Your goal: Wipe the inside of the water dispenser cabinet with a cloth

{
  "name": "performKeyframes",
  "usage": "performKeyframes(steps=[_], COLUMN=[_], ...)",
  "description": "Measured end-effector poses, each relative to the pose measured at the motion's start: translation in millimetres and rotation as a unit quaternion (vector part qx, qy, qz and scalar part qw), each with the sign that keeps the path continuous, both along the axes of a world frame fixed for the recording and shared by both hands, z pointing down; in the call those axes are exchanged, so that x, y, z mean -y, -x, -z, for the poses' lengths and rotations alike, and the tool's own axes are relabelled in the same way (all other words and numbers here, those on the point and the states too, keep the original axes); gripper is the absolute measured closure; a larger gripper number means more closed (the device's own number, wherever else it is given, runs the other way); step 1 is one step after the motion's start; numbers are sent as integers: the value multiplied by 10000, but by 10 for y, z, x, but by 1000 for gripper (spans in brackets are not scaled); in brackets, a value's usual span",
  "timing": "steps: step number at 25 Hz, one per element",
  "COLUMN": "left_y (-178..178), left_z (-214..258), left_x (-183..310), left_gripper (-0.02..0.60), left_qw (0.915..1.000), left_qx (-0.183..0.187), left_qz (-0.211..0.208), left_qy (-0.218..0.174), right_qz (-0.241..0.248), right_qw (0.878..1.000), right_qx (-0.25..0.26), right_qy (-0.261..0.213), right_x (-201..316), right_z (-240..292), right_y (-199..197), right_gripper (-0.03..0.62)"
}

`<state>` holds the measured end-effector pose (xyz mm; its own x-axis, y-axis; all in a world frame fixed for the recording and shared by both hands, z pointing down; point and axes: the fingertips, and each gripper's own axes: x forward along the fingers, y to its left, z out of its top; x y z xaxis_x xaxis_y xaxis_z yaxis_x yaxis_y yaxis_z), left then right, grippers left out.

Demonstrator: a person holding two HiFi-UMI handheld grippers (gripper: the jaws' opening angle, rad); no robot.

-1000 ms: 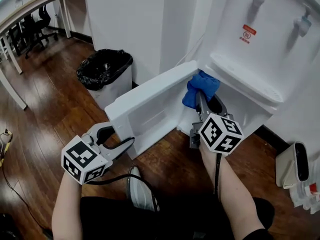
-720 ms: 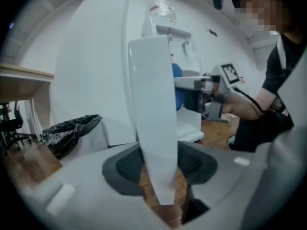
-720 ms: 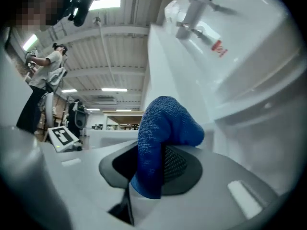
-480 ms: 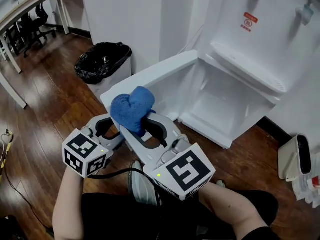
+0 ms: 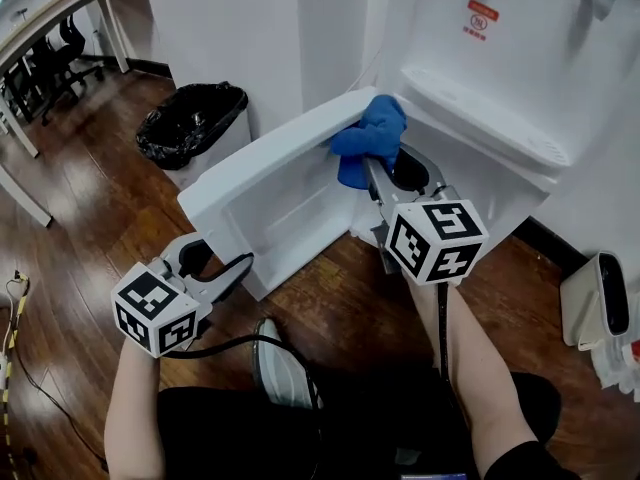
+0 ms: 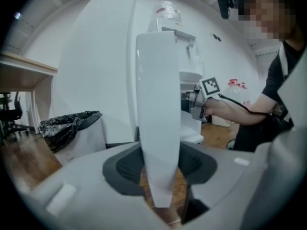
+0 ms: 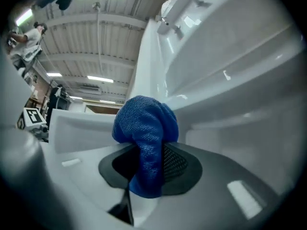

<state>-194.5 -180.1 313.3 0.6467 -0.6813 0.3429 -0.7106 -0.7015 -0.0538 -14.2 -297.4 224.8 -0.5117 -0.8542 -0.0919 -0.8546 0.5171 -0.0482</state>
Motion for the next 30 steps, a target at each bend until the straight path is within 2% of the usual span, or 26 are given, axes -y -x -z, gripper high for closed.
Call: performKeyframes(steps=[2,4,7,10,12,14,16,18,22,25,27,30], left_y=[-5,-11,-15,-15,-6,12,19,14,13,-1,-13,-5], left_z=[-4,-11,-18,-31,-49,-61,-62,-67,-66,-64,-69,-78], left_x=[1,-10,-42,-56,-52,-39,-37,-35,-35,-33,-27,-35], left_gripper=[387,387,387,387,387,387,388,387,388,388,388,388], left_qw=[10000,10000,10000,9998,9998,9998,9999,9999,9998,9998,9999,9999], left_qx=[-28,-34,26,122,174,178,135,149,200,176,127,67], left_qz=[2,-13,-66,-126,-123,-69,-38,-31,-47,-58,-68,-63], left_qy=[23,53,49,23,30,36,45,45,50,69,84,118], right_qz=[-134,129,1115,2152,2548,2666,2617,2334,1311,486,360,721], right_qw=[9998,9995,9937,9755,9652,9617,9633,9710,9907,9985,9982,9961], right_qx=[7,7,61,-8,-195,-362,-429,-395,-318,-124,76,31], right_qy=[164,276,-75,-449,-548,-526,-418,-325,-187,217,473,513], right_x=[56,1,-402,-983,-1265,-1323,-1165,-891,-322,48,108,-105], right_z=[-113,-199,-108,19,-1,-90,-197,-261,-327,-482,-582,-636], right_y=[-54,134,730,1311,1571,1663,1585,1374,812,336,226,552], right_gripper=[484,484,484,484,484,484,484,484,484,484,484,484])
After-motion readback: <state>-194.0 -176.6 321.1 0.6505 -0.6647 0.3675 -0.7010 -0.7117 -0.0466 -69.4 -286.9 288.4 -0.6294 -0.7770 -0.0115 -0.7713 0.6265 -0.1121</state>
